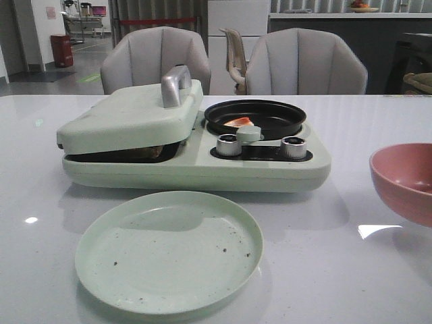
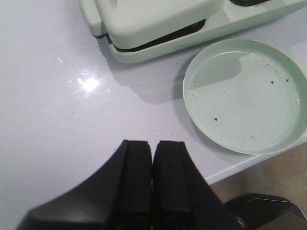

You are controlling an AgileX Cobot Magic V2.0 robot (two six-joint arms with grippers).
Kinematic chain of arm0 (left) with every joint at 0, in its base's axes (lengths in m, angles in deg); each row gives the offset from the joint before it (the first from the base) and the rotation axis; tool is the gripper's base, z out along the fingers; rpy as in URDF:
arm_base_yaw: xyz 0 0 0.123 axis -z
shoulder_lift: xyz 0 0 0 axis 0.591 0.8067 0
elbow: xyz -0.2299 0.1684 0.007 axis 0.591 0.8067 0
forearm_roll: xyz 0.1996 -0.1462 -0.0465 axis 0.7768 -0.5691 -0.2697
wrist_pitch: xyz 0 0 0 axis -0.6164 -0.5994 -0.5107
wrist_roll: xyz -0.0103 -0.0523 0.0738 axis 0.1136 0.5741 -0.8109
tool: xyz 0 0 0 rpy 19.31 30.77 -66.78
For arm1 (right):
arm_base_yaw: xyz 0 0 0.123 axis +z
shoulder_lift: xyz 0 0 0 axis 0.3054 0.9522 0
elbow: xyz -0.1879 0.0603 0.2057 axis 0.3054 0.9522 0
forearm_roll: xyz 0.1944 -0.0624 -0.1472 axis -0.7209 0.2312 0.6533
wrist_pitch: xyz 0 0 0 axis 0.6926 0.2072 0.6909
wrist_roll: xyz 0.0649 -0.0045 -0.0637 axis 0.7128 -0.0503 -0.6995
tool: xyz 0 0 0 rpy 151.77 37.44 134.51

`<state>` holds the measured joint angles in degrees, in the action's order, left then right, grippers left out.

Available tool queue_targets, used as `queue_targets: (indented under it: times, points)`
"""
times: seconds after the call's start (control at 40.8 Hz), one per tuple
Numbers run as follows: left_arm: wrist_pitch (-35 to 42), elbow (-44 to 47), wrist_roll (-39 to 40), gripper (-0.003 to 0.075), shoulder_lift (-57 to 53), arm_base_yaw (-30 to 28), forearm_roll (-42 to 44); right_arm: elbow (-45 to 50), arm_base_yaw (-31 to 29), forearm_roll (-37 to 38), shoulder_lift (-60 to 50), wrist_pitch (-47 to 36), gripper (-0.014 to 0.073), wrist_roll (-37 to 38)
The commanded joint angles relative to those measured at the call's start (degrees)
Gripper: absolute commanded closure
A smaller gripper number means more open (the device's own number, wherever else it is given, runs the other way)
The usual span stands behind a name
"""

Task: Make breakfast with bread and shrimp
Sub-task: 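Lower the empty pink bowl back onto the table with the right gripper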

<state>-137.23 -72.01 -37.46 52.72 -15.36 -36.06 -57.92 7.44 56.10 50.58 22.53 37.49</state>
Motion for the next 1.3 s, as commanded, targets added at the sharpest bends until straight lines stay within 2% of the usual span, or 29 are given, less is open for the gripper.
queue_targets:
  times: [0.0,0.172,0.245,0.294,0.515,0.907,1.176,1.274]
  points:
    - [3.75,-1.40,0.46,0.0612,-0.22,0.28,-0.12,-1.06,-0.43,-1.96,-0.22,-4.73,0.0505,-1.30]
    - [3.75,-1.40,0.46,0.0612,-0.22,0.28,-0.12,-1.06,-0.43,-1.96,0.84,-6.59,0.0265,-1.30]
    - [3.75,-1.40,0.46,0.0612,-0.22,0.28,-0.12,-1.28,-0.43,-1.96,0.84,-6.91,0.0189,-1.30]
    - [3.75,-1.40,0.46,0.0612,-0.22,0.28,-0.12,-1.61,-0.43,-1.96,0.75,-6.48,0.0167,-1.30]
    - [3.75,-1.40,0.46,0.0612,-0.22,0.28,-0.12,-2.45,1.68,-1.83,-4.51,-3.33,0.0171,-1.60]
    - [3.75,-1.40,0.46,0.0612,-0.22,0.28,-0.12,-2.33,14.64,0.06,-26.23,7.29,0.0171,-3.08]
    - [3.75,-1.40,0.46,0.0612,-0.22,0.28,-0.12,-2.21,15.09,2.35,-39.67,16.97,0.0173,-2.29]
    - [3.75,-1.40,0.46,0.0612,-0.22,0.28,-0.12,-0.46,15.09,2.43,-44.46,17.35,0.0173,-1.18]
